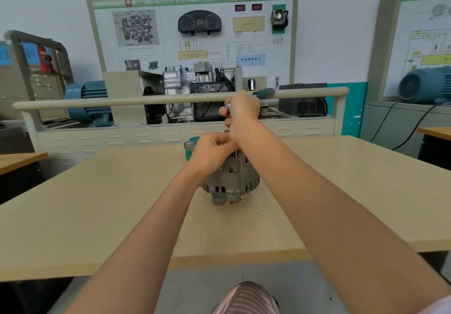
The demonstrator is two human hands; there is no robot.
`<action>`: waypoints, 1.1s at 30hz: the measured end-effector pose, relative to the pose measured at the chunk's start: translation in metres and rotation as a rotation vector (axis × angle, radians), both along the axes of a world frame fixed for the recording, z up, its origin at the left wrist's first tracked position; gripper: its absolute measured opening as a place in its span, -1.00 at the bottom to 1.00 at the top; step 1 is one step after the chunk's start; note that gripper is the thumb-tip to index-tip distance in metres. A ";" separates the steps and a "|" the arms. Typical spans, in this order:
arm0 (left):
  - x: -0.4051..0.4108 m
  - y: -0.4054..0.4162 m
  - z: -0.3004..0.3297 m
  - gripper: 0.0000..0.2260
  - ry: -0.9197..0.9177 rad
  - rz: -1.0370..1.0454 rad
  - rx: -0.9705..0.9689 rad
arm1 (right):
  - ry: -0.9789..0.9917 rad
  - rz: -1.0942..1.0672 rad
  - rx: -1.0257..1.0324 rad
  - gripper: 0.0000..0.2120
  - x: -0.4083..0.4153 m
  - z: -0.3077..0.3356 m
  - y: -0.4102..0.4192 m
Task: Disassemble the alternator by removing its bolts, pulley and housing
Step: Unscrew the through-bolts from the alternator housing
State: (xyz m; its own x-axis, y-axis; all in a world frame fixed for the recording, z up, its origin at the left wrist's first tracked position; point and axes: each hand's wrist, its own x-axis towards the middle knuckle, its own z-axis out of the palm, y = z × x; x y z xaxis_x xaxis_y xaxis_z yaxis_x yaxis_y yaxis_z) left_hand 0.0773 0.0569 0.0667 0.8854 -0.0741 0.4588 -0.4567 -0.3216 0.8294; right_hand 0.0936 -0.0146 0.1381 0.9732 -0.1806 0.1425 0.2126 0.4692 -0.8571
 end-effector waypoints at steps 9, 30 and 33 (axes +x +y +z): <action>-0.001 0.003 0.002 -0.87 0.047 -0.097 0.030 | 0.110 0.581 -0.065 -0.72 0.009 0.008 -0.024; -0.001 0.004 0.001 -0.86 0.023 -0.111 0.018 | 0.112 0.436 -0.010 -0.77 0.007 0.006 -0.017; 0.000 0.003 -0.002 -0.65 -0.032 -0.027 0.030 | -0.015 -0.049 0.077 -0.82 0.005 -0.004 -0.001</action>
